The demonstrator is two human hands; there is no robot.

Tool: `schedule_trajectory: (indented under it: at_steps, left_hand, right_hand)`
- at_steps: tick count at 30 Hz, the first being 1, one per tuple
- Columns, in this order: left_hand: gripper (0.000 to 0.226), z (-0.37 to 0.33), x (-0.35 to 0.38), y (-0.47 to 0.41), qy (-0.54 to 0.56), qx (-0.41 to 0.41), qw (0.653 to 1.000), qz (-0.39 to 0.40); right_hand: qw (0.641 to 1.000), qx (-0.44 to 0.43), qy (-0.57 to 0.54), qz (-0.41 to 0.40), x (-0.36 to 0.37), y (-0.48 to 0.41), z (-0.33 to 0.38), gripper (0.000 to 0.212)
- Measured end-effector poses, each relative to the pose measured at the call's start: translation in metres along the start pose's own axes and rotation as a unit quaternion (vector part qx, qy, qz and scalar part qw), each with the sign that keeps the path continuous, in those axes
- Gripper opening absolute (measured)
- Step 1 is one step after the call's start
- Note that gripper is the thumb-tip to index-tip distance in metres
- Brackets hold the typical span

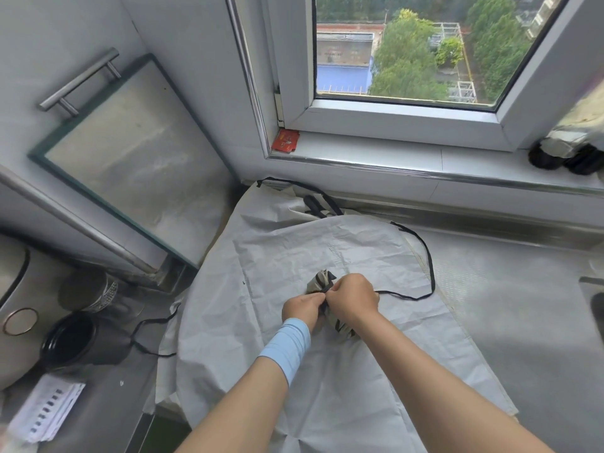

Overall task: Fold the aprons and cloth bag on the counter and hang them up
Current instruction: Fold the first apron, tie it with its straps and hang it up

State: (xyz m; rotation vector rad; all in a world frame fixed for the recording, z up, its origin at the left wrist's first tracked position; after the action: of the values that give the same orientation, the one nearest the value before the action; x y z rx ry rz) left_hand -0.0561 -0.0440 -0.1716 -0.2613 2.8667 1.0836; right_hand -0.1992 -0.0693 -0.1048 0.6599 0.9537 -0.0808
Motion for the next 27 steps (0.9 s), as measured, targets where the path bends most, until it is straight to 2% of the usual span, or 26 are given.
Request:
schedule_trajectory:
  at_steps: [2,3,5,6,7,9,10,11,13,15,17,19,23,27]
  left_hand:
    - [0.008,-0.015,-0.004,0.02,-0.038,0.002,0.999,-0.02]
    - [0.013,-0.02,-0.005,0.025,-0.067,0.011,0.997,-0.028]
    - [0.017,-0.034,-0.005,0.028,-0.152,0.055,0.986,-0.037]
    - [0.008,-0.044,-0.004,0.031,-0.196,0.088,0.976,-0.031]
    - [0.018,-0.052,-0.004,0.029,-0.233,0.13,0.963,-0.023]
    - [0.054,-0.068,0.001,0.024,-0.273,0.221,0.935,0.036]
    - [0.062,-0.077,0.006,0.023,-0.287,0.252,0.921,0.082]
    - [0.06,-0.084,0.011,0.022,-0.297,0.265,0.908,0.128]
    - [0.032,-0.092,0.016,0.019,-0.273,0.253,0.91,0.185]
    - [0.013,-0.103,0.014,0.019,-0.223,0.233,0.926,0.194]
    - [0.011,-0.11,0.012,0.023,-0.211,0.21,0.928,0.226]
    - [0.02,-0.115,0.007,0.029,-0.211,0.18,0.927,0.252]
    - [0.023,-0.128,-0.007,0.041,-0.236,0.17,0.937,0.195]
    - [0.022,-0.139,-0.012,0.07,-0.17,0.113,0.956,0.21]
  right_hand:
    - [0.999,-0.003,-0.032,0.025,0.006,0.0,0.001,0.018]
    - [0.998,-0.013,-0.052,0.033,0.007,0.001,0.0,0.018]
    - [0.995,-0.048,-0.081,0.044,0.008,0.001,-0.001,0.018]
    - [0.992,-0.073,-0.085,0.053,0.006,0.001,-0.002,0.017]
    - [0.989,-0.099,-0.085,0.065,0.004,0.0,-0.002,0.015]
    - [0.98,-0.153,-0.082,0.091,-0.004,-0.002,0.0,0.012]
    - [0.975,-0.18,-0.078,0.101,-0.01,-0.003,0.002,0.014]
    - [0.97,-0.204,-0.068,0.109,-0.016,-0.003,0.005,0.017]
    - [0.96,-0.25,-0.045,0.117,-0.027,0.0,0.015,0.018]
    - [0.948,-0.298,-0.02,0.109,-0.037,0.004,0.027,0.013]
    - [0.941,-0.328,-0.005,0.087,-0.05,0.008,0.037,0.008]
    - [0.935,-0.35,0.013,0.063,-0.064,0.01,0.046,0.006]
    - [0.928,-0.367,0.058,0.026,-0.084,0.018,0.062,0.008]
    - [0.917,-0.389,0.075,-0.033,-0.102,0.046,0.085,0.011]
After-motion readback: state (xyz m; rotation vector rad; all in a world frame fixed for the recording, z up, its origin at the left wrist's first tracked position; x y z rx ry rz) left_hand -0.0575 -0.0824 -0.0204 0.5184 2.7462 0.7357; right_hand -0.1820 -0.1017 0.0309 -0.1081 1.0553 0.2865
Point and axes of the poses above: each hand's wrist, its own y-axis away from the middle knuckle, its own x-axis out of the palm, z = x × y, the point moved 7 cm from there along -y, towards the middle knuckle, and after that the axes turned 6 degrees about x, right-handed, at the moved point
